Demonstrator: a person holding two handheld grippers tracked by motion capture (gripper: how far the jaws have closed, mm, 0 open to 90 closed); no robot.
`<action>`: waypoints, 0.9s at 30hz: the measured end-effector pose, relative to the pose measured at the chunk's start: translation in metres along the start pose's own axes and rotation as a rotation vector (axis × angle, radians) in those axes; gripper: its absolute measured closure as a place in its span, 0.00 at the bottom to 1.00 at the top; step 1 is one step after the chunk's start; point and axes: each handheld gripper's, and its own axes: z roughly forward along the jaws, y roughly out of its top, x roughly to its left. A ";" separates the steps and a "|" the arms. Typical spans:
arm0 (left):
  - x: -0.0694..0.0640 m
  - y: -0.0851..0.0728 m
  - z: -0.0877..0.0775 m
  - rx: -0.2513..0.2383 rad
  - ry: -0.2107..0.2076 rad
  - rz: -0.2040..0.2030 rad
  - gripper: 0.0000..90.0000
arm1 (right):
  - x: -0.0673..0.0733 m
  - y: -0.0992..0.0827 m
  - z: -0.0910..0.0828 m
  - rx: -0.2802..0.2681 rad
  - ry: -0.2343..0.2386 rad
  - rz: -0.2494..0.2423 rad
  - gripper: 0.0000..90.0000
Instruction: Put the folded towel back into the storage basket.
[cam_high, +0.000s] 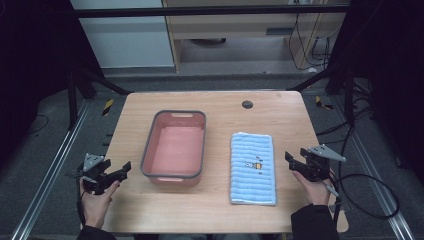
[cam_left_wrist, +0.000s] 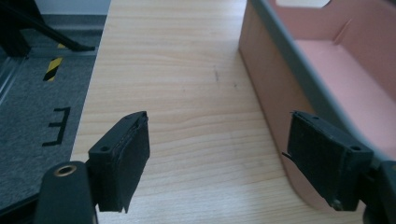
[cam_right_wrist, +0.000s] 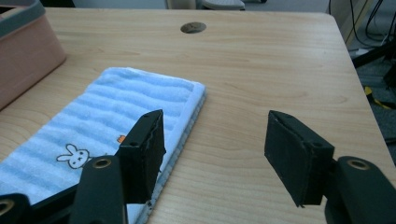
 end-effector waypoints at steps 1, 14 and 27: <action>-0.001 0.001 -0.002 -0.010 -0.007 -0.001 0.23 | 0.001 0.001 -0.001 -0.002 0.008 0.004 0.43; -0.023 0.015 -0.023 -0.078 -0.074 0.026 0.25 | 0.008 0.013 -0.008 -0.026 0.017 -0.019 0.46; -0.051 0.021 -0.026 -0.093 -0.103 0.105 0.25 | 0.008 0.028 -0.015 -0.051 0.052 -0.038 0.44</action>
